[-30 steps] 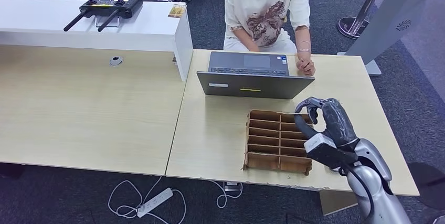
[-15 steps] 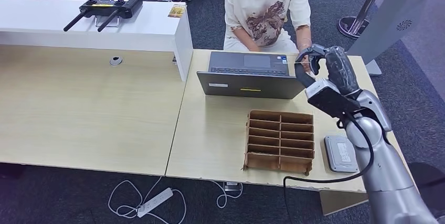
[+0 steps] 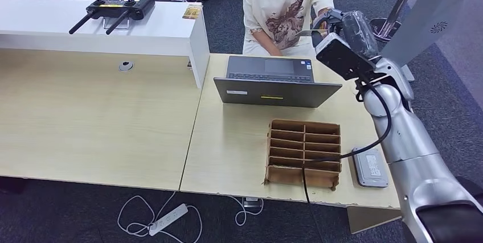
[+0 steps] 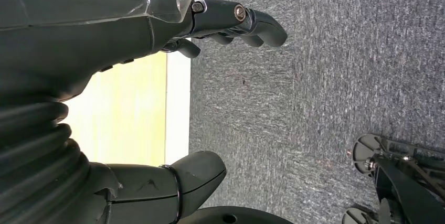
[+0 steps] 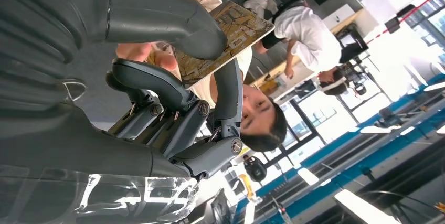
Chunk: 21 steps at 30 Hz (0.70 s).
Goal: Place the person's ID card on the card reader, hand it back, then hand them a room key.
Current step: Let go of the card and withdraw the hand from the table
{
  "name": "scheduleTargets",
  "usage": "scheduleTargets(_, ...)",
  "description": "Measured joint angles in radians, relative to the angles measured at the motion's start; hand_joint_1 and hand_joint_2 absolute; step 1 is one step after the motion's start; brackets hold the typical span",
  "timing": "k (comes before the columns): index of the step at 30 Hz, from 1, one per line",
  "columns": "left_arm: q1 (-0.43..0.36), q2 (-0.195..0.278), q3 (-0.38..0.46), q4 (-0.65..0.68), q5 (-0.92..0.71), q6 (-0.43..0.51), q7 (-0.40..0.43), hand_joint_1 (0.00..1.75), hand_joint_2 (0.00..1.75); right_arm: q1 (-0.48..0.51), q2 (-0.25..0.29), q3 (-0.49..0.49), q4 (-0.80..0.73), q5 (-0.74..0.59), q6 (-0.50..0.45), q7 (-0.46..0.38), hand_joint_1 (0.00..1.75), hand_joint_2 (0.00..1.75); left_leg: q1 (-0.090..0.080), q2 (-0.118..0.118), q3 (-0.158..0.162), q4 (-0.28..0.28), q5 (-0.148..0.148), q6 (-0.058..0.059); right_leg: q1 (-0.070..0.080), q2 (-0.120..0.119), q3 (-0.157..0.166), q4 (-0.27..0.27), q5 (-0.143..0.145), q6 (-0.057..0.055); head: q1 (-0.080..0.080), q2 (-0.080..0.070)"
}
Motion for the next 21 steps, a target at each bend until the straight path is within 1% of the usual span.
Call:
scheduleTargets(3,0.0,0.002,0.0,0.0,-0.002,0.0,0.0,0.0,1.75,-0.068,0.03,0.012,0.108,-0.004,-0.002,0.024,1.75,1.75,0.0,0.0,0.0,0.0,0.0,0.0,0.0,0.0,0.0,0.0,0.0,0.0,0.0,0.0)
scheduleTargets(8,0.0,0.005,0.0,0.0,-0.005,0.0,0.0,0.0,1.75,-0.134,0.067,0.021,0.249,0.002,-0.027,0.035,1.75,1.75,0.0,0.0,0.0,0.0,0.0,0.0,0.0,0.0,0.0,0.0,0.0,0.0,0.0,0.0)
scheduleTargets(16,0.0,0.009,0.0,0.0,-0.008,-0.004,0.0,0.0,1.75,-0.228,0.109,0.044,0.442,0.082,-0.058,0.121,1.75,1.75,0.0,0.0,0.0,0.0,0.0,0.0,0.0,0.0,0.0,0.0,0.0,0.0,0.0,0.0)
scheduleTargets(18,0.0,0.009,0.0,0.0,-0.009,-0.005,0.0,0.0,1.75,-0.25,0.115,0.05,0.48,0.099,-0.06,0.137,1.68,1.75,0.0,0.0,0.0,0.0,0.0,0.0,0.0,0.0,0.0,0.0,0.0,0.0,0.0,0.0)
scheduleTargets(19,0.0,0.009,0.0,0.0,-0.009,-0.005,0.0,0.0,1.75,-0.26,0.117,0.052,0.496,0.102,-0.061,0.142,1.53,1.75,0.0,0.0,0.0,0.0,0.0,0.0,0.0,0.0,0.0,0.0,0.0,0.0,0.0,0.0)
scheduleTargets(21,0.0,0.01,0.0,0.0,-0.009,-0.005,0.0,0.0,1.75,-0.274,0.121,0.054,0.526,0.104,-0.063,0.146,0.91,1.75,0.0,0.0,0.0,0.0,0.0,0.0,0.0,0.0,0.0,0.0,0.0,0.0,0.0,0.0)
